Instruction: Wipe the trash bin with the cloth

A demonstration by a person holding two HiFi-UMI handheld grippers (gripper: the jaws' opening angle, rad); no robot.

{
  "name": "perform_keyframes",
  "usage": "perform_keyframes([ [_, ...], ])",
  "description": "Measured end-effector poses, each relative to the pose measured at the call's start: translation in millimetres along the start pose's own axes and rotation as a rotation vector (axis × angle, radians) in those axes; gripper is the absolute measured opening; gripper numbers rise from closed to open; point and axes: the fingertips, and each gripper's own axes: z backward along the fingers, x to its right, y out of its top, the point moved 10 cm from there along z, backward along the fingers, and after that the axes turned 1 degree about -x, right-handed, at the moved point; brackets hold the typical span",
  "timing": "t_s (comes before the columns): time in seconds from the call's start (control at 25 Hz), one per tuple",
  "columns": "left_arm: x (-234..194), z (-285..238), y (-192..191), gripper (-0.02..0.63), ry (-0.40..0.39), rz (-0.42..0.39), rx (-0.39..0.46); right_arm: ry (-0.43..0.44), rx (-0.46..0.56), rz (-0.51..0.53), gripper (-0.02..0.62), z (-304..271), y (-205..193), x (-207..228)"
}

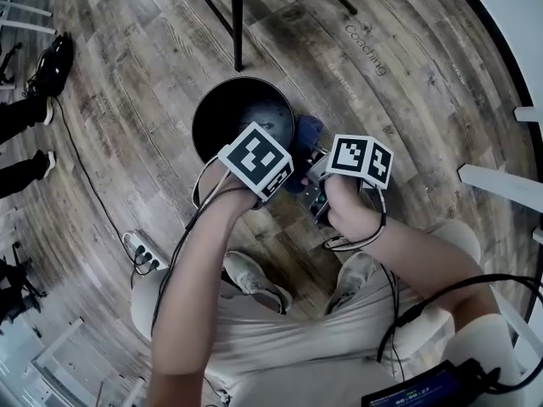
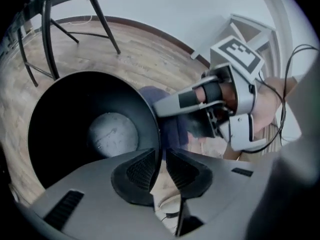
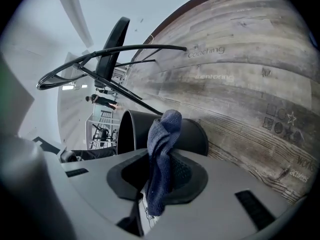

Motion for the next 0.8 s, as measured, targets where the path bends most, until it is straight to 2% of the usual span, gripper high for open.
perform_keyframes([
  [0.12, -6.2, -5.4, -6.8, 0.075, 0.014, -0.007, -0.048, -0.019, -0.004, -0.017, 0.063, -8.2, -0.1, 5.9],
  [0.24, -8.6, -5.6, -6.6, 0.054, -0.008, 0.007, -0.033, -0.037, -0.012, -0.025, 0.063, -17.9, -1.3, 12.6],
  [0.48, -11.4, -7.5, -6.5, 0.054, -0.032, -0.003, -0.012, -0.102, -0.019, -0.013, 0.063, -42.7, -0.8, 34.7],
  [0.64, -11.5, -8.6, -6.0, 0.054, -0.031, -0.033, -0.019, -0.135, -0.005, -0.067, 0.063, -64.8, 1.8, 59.8],
  [0.8, -12.4, -9.1, -5.3, 0.051, -0.041, -0.055, -0.013, -0.125, 0.018, -0.132, 0.063, -82.9, 4.0, 84.6],
])
